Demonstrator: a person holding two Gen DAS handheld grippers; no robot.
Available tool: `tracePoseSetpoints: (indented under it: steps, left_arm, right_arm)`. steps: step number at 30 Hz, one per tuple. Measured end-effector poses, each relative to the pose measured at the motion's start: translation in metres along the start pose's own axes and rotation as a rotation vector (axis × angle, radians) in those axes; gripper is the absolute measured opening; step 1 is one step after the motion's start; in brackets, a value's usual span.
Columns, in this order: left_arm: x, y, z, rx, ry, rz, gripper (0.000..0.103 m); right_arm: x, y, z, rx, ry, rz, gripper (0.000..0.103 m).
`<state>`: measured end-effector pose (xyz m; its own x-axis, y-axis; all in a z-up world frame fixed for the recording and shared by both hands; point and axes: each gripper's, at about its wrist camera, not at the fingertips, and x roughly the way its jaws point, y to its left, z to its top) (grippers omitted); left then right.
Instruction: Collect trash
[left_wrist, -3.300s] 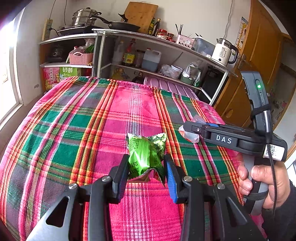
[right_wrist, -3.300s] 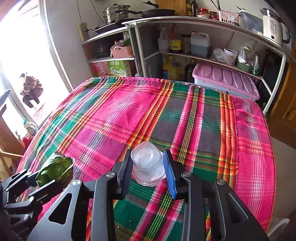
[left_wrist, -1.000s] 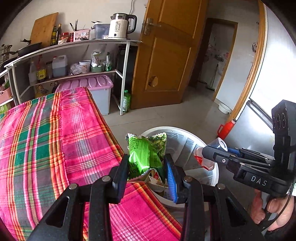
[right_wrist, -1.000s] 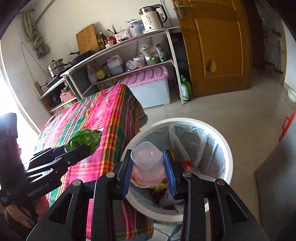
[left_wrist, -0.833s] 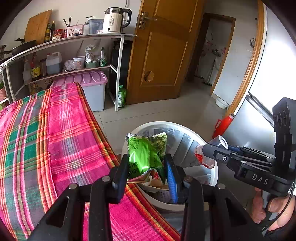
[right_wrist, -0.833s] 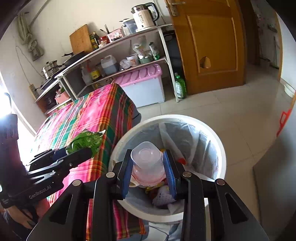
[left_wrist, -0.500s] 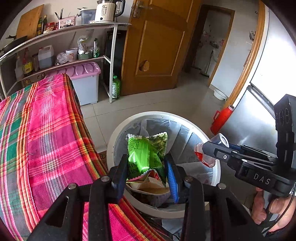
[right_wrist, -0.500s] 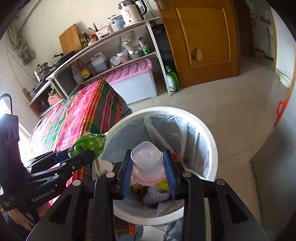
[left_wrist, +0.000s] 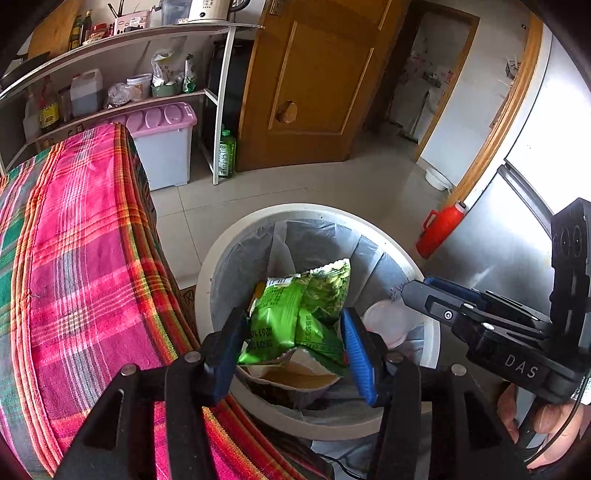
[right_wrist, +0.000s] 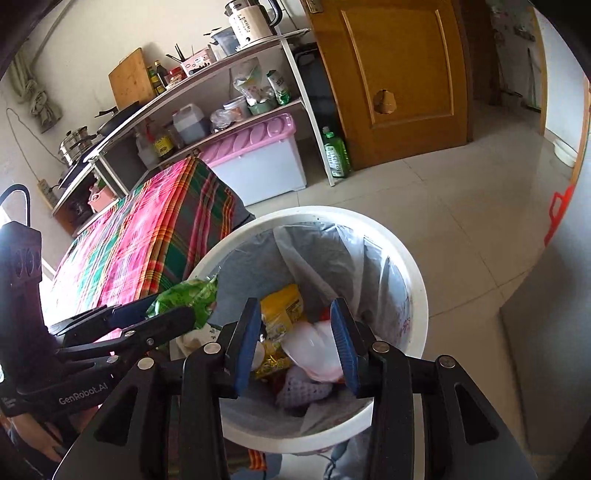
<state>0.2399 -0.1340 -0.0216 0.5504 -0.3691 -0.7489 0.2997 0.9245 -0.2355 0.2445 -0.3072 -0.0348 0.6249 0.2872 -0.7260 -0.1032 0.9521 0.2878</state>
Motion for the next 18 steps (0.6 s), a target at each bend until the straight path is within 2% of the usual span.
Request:
tracePoseSetpoints:
  steps: [9, 18]
  left_arm:
    - [-0.015, 0.001, -0.002, 0.007, -0.033, -0.013, 0.057]
    - [-0.052, 0.003, -0.011, 0.021, -0.112, -0.007, 0.057]
  right_arm:
    - [-0.017, 0.003, -0.003, -0.004, -0.027, -0.019, 0.041]
    - [-0.047, 0.023, -0.013, -0.030, -0.075, -0.018, 0.041]
